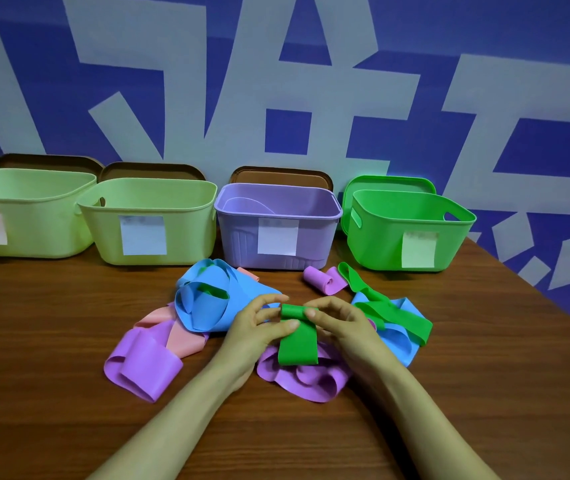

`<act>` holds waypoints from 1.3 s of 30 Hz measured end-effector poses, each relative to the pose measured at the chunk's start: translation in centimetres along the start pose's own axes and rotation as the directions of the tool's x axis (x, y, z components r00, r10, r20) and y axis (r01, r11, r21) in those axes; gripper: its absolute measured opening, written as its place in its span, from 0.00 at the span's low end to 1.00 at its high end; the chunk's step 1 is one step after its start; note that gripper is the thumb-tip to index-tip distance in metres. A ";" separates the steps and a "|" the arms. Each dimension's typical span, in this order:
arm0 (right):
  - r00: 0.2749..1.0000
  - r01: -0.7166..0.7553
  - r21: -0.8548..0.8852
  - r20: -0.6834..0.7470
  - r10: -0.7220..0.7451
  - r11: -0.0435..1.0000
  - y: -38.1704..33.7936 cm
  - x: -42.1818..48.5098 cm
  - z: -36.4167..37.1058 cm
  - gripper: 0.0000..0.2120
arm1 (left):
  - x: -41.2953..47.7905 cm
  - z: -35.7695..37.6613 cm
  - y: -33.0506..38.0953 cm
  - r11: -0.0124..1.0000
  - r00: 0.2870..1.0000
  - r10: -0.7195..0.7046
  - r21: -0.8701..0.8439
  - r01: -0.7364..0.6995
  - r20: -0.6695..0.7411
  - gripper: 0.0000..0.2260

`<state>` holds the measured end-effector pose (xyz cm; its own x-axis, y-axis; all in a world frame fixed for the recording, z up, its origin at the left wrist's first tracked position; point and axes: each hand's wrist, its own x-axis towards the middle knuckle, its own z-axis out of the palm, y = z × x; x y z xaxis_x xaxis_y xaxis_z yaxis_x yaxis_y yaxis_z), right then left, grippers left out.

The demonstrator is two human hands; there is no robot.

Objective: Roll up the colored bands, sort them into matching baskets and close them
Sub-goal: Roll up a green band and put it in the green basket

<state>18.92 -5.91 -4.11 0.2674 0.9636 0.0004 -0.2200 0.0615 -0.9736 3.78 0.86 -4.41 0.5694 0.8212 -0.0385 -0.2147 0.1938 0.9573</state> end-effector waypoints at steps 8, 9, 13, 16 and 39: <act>0.998 0.048 -0.052 -0.032 -0.050 0.997 0.0 0.1 -0.1 0.09 | 0.0 0.1 0.0 0.999 0.999 -0.028 0.020 0.028 -0.019 0.14; 0.998 0.047 -0.059 -0.034 -0.049 0.997 0.1 0.1 -0.1 0.10 | 0.0 0.1 0.0 1.000 0.999 -0.024 0.020 0.024 -0.022 0.14; 0.997 0.064 -0.088 -0.047 -0.068 0.994 0.1 0.2 -0.3 0.12 | 0.0 0.2 -0.1 1.000 1.000 -0.015 -0.003 0.015 -0.008 0.12; 0.996 0.067 -0.106 -0.055 -0.073 0.992 0.2 0.3 -0.2 0.13 | 0.1 0.2 0.0 0.999 1.000 -0.027 -0.044 0.027 -0.008 0.11; 0.999 -0.052 -0.028 -0.004 0.052 0.998 -0.1 0.1 0.1 0.06 | 0.4 -0.2 -0.2 0.998 0.998 -0.066 -0.022 0.067 0.018 0.16</act>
<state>18.90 -5.77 -4.01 0.2588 0.9646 -0.0514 -0.2077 0.0036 -0.9782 3.87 1.22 -4.70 0.5964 0.7969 -0.0968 -0.1937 0.2598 0.9460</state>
